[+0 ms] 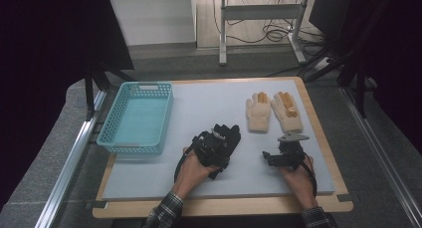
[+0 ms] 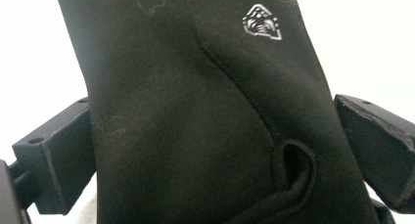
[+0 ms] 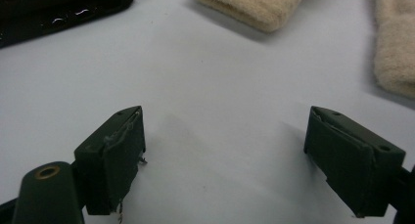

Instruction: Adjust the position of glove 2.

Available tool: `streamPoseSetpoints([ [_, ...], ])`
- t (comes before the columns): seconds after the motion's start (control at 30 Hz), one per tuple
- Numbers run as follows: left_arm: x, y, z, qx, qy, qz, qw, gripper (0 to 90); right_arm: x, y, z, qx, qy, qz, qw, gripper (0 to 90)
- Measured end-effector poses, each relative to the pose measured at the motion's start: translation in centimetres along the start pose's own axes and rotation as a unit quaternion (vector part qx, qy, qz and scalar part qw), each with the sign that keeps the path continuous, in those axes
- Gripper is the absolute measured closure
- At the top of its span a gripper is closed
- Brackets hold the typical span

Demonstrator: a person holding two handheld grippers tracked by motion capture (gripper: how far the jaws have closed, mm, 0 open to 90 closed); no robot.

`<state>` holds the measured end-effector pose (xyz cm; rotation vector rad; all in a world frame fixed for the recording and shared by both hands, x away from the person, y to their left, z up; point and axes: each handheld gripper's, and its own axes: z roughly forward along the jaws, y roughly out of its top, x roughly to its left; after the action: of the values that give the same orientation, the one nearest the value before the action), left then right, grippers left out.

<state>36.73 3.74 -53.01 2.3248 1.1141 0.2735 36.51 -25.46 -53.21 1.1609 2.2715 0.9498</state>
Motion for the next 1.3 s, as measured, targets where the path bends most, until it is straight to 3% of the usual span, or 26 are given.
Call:
streamPoseSetpoints([
  [0.17,0.7,0.2,-0.7,0.003,0.008,-0.012,0.9999,17.6,0.0,0.0,0.0,0.0,0.0,0.0,1.0,14.9],
  [0.4,1.9,-0.3,-1.5,-0.008,0.005,-0.009,0.9999,52.8,0.0,0.0,0.0,0.0,0.0,0.0,1.0,14.9],
  [0.53,2.0,-0.3,-1.8,-0.007,0.005,0.002,1.0,61.3,0.0,0.0,0.0,0.0,0.0,0.0,1.0,14.9],
  [0.67,2.4,-0.2,-2.2,-0.009,-0.008,-0.006,0.9999,63.5,0.0,0.0,0.0,0.0,0.001,0.001,1.0,14.9],
  [1.3,5.1,2.0,-7.0,-0.026,0.013,-0.007,0.9995,62.7,0.0,0.0,0.0,0.0,0.0,0.001,1.0,14.9],
])
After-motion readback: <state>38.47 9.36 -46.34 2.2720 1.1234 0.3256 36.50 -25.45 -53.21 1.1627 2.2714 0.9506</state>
